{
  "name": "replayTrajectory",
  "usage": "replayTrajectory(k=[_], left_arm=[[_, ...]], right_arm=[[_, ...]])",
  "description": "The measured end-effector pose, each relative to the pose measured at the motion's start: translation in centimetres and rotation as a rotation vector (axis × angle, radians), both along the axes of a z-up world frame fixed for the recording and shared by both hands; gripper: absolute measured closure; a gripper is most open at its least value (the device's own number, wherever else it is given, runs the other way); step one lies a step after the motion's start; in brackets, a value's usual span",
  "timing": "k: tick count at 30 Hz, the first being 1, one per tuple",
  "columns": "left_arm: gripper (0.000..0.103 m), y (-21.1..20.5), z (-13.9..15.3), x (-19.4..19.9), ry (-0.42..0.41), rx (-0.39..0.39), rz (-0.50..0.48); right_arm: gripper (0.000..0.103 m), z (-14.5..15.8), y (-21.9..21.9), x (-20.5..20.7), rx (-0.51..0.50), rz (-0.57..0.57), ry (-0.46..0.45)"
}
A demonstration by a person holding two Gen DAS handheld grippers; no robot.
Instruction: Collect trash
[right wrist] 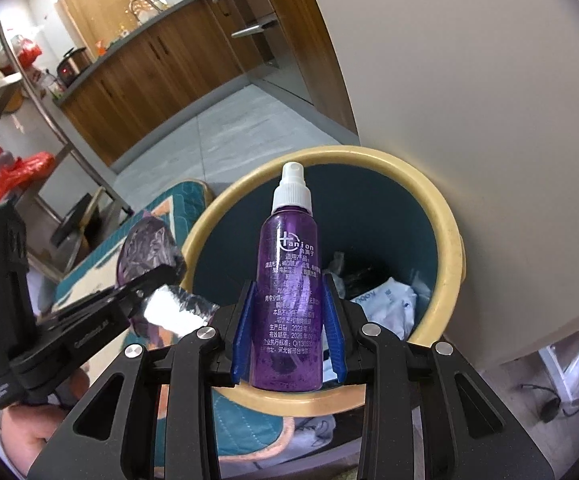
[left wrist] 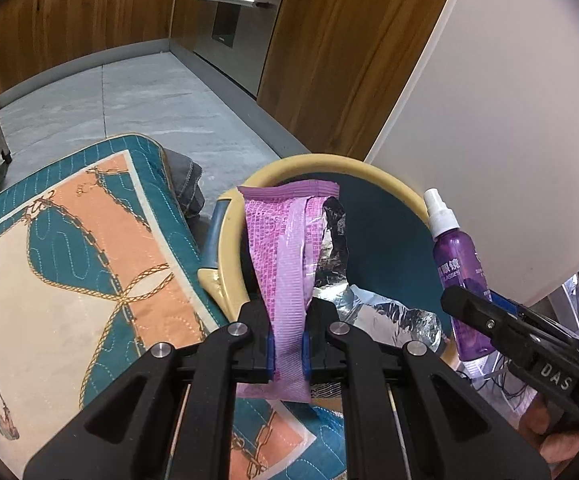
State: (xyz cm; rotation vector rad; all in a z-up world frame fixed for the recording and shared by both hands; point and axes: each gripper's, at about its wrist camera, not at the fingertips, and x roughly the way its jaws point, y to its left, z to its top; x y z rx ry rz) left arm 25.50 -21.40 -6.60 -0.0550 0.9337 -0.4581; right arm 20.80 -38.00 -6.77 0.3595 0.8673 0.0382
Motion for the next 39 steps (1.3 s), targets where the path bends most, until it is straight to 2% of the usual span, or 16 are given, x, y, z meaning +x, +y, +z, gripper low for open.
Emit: replayTrajectory(k=[9,12,15,17,22,26,31,37,39], left_arm=[[0.094,-1.1,-1.2,1.0,0.034,0.028,-0.045],[0.082,-1.3,-1.2,1.3,0.034,0.033,-0.045],[0.065,-1.3,-0.8,1.1,0.020,0.034,-0.049],[0.061,-1.3,-0.5,1.0,0.008,0.041,-0.051],[0.059,-0.9,0.1,0.8,-0.003,0.036,-0.047],[0.047,-0.4,0.6,0.4,-0.016,0.031,-0.034],[0.042,-0.1,1.2,-0.1,-0.028,0.025,-0.032],[0.029,0.1,2.5,-0.9,-0.053,0.010,-0.030],[0.021,0.2,3.0,-1.4,-0.063,0.010,-0.028]], right_arm=[[0.068,-1.2,0.9,1.3,-0.024,0.009,0.051],[0.069,-1.4,1.1,1.8,-0.029,0.012,0.061],[0.069,-1.6,1.1,2.0,-0.030,0.007,0.069],[0.069,-1.6,1.0,1.9,-0.023,0.005,0.067],[0.069,-1.5,0.6,1.6,-0.007,-0.005,0.058],[0.069,-1.2,0.3,1.3,0.003,-0.020,0.051],[0.069,-0.1,-0.3,0.4,0.006,-0.048,0.023],[0.067,0.6,-1.0,-0.4,0.018,-0.071,0.009],[0.064,0.7,-1.1,-0.6,0.016,-0.071,0.011]])
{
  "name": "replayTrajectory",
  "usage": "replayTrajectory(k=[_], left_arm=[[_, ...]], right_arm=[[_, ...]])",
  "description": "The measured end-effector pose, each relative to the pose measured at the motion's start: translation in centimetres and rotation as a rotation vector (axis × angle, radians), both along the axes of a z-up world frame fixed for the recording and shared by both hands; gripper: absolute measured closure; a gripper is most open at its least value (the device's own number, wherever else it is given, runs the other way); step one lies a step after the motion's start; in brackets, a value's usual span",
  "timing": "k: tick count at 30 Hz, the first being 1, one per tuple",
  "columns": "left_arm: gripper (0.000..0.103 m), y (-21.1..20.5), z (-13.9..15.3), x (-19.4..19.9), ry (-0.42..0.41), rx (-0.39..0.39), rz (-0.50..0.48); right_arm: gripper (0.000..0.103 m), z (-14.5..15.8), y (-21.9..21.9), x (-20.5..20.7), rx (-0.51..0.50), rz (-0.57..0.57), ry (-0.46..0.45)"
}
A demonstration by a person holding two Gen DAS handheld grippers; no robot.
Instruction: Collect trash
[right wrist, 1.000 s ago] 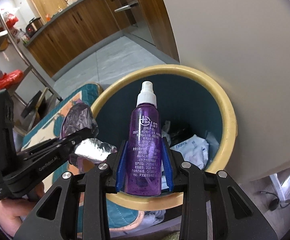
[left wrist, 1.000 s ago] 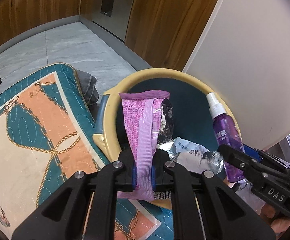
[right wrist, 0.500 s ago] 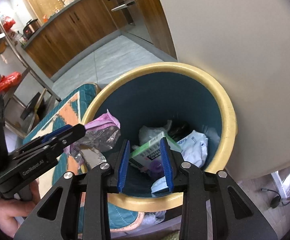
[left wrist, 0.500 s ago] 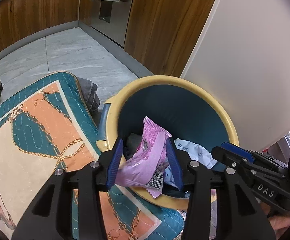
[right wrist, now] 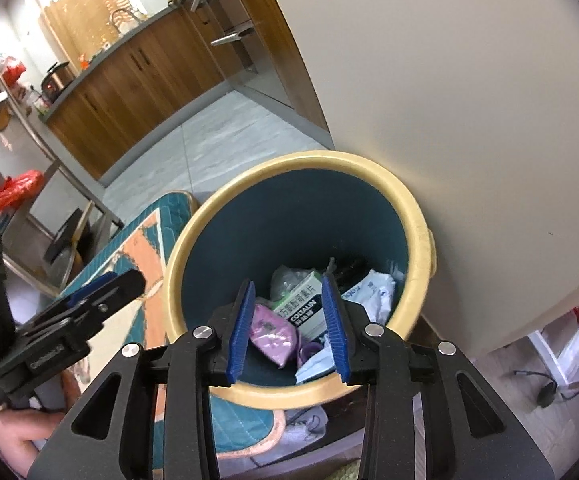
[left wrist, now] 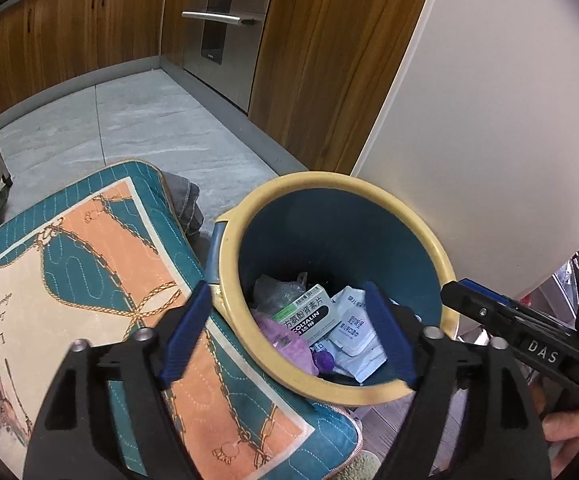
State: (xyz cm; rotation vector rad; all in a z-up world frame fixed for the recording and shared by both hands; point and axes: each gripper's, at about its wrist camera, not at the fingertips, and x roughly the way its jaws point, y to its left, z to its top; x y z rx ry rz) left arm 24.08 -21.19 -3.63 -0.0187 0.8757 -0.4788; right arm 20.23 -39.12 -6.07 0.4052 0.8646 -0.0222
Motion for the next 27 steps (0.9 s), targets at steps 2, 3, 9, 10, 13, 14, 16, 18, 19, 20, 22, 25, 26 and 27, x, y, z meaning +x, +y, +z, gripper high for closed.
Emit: replayTrajectory(k=[2,3,9,10,13,14,16,18,19,20,22,25,26,27], left_arm=[[0.018,0.1,0.5,-0.7,-0.019,0.003,-0.006],[0.013,0.2,0.8,-1.0,-0.029,0.007,-0.006],[0.006,1.7,2.2,-3.4,-0.089,-0.007,0.018],[0.006,2.0,2.4,-3.9,-0.096,-0.007,0.027],[0.006,2.8,2.5,-4.8,-0.100,-0.011,0.044],[0.006,3.0,2.6,-5.2,-0.105,-0.007,0.050],[0.006,3.4,2.7,-6.0,-0.123,0.003,0.060],[0.006,3.7,2.9,-6.9,-0.138,0.000,0.063],[0.006,3.8,3.0,-7.4,-0.144,-0.004,0.066],[0.006,3.9,3.1,-7.8,-0.149,-0.004,0.066],[0.006,4.1,3.1,-8.7,-0.166,0.005,0.066],[0.006,4.6,3.3,-10.0,-0.191,0.017,0.078],[0.006,4.8,3.4,-10.6,-0.204,0.027,0.082],[0.006,4.9,3.5,-11.1,-0.214,0.034,0.083]], right_arm=[[0.062,0.4,0.0,-0.3,-0.003,0.005,-0.005],[0.059,0.5,0.0,-0.4,-0.007,0.008,-0.008],[0.043,1.6,0.1,-1.8,-0.058,0.024,-0.029],[0.034,1.7,0.2,-2.2,-0.072,0.032,-0.029],[0.024,2.4,0.4,-3.4,-0.120,0.058,-0.064],[0.023,2.6,0.5,-3.7,-0.139,0.066,-0.070],[0.017,3.2,1.0,-4.5,-0.190,0.088,-0.091],[0.012,3.7,1.3,-5.3,-0.226,0.105,-0.112],[0.011,4.0,1.4,-5.8,-0.239,0.107,-0.131],[0.010,4.1,1.4,-6.1,-0.244,0.108,-0.142],[0.010,4.6,1.5,-6.7,-0.254,0.108,-0.164],[0.010,5.0,1.5,-7.4,-0.264,0.097,-0.193],[0.009,5.3,1.4,-7.8,-0.261,0.091,-0.207],[0.009,5.4,1.4,-8.1,-0.257,0.088,-0.216]])
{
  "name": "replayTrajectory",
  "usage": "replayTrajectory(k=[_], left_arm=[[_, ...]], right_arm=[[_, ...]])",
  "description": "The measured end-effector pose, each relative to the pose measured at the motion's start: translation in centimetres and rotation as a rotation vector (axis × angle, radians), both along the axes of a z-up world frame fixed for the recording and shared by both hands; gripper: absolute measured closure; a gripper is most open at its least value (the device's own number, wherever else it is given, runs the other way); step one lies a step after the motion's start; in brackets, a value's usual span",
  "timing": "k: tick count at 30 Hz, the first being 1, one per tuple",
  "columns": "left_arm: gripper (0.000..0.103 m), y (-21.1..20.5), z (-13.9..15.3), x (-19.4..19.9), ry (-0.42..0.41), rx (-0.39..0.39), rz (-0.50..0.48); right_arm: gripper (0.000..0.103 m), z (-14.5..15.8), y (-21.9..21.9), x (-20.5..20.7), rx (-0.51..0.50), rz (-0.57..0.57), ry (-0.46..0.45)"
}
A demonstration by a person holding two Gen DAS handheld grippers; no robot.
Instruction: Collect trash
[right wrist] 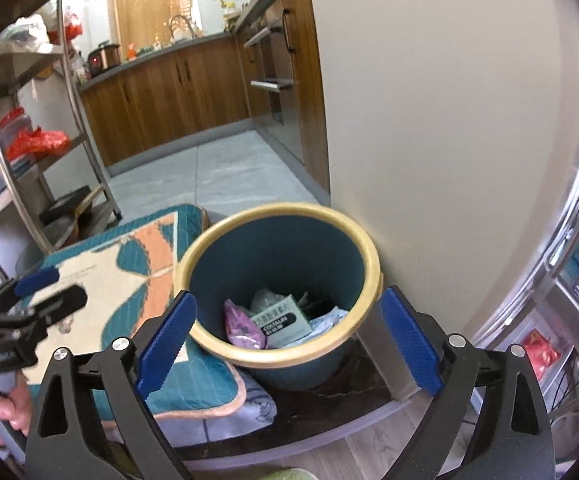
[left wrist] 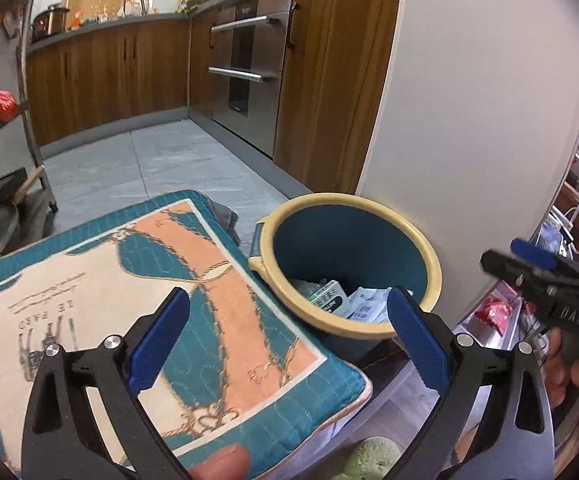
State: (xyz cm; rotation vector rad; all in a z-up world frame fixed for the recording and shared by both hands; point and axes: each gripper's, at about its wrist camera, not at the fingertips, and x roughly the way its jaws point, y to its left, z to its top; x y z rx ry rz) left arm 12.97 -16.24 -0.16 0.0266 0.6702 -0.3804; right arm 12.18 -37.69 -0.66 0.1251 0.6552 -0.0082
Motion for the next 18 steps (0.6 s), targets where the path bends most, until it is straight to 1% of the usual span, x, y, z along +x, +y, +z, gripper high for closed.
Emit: replayTrajectory(k=[2,5,10,13,18], left_arm=[[0.006,0.2,0.1,-0.7,-0.009,-0.002,-0.008],[0.006,0.5,0.2,-1.3,-0.015,-0.004,0.000],[0.006,0.4,0.0,-2.0,-0.003,-0.004,0.001],[0.006,0.4,-0.1,-2.3,-0.002,-0.010,-0.004],[0.006,0.3,0.1,-2.7,-0.014,-0.016,-0.013]], right_arm=[[0.009,0.5,0.0,-0.8,0.013,-0.006,-0.020],[0.008,0.5,0.2,-1.9,0.026,-0.002,-0.001],[0.008,1.3,1.1,-4.0,-0.012,0.014,-0.058],[0.008,1.4,1.3,-4.3,-0.019,0.012,-0.070],[0.008,1.3,1.4,-4.2,-0.021,0.012,-0.065]])
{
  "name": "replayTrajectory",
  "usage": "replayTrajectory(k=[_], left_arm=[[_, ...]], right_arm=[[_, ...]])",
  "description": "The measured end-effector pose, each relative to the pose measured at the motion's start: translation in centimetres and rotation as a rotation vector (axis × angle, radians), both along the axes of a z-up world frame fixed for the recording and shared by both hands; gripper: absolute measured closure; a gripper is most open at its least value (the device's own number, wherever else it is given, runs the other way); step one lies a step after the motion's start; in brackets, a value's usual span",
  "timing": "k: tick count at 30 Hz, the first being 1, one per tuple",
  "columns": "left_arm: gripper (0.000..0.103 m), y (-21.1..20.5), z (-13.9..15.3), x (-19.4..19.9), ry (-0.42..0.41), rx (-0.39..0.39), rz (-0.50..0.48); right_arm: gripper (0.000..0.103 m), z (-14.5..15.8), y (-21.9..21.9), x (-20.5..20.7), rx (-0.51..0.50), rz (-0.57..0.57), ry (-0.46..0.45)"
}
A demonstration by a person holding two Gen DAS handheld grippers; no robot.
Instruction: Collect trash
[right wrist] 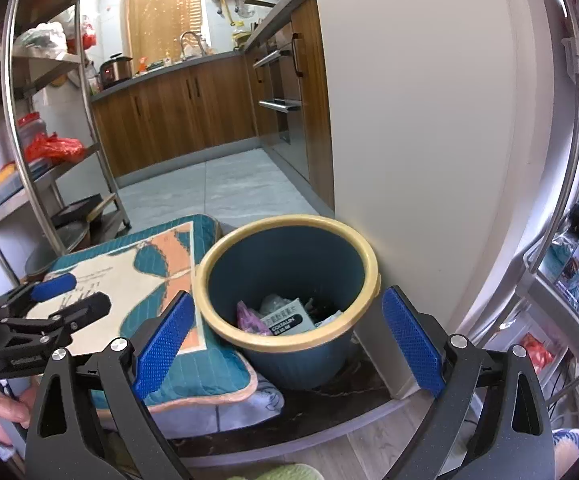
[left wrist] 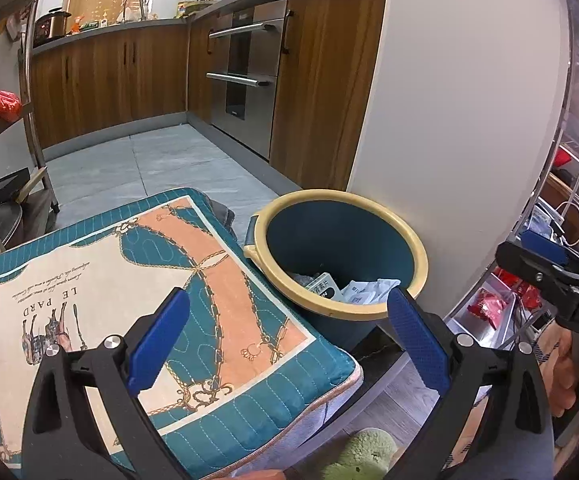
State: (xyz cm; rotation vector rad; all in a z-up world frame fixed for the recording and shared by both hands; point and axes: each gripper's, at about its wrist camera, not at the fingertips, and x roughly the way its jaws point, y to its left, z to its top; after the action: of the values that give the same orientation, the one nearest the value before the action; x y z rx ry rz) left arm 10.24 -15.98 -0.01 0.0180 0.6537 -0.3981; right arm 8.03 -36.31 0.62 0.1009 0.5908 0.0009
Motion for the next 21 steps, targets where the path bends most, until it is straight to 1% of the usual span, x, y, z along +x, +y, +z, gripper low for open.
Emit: replayTrajectory(k=[9,21], left_arm=[[0.006,-0.04,0.00,-0.33,-0.009,0.004,-0.007],[0.006,-0.36,0.27,-0.82,-0.020,0.010,-0.023]], right_arm=[[0.008,-0.01,0.47,0.29,-0.010,0.014,0.005],[0.007,-0.01,0.41,0.30,-0.003,0.006,0.005]])
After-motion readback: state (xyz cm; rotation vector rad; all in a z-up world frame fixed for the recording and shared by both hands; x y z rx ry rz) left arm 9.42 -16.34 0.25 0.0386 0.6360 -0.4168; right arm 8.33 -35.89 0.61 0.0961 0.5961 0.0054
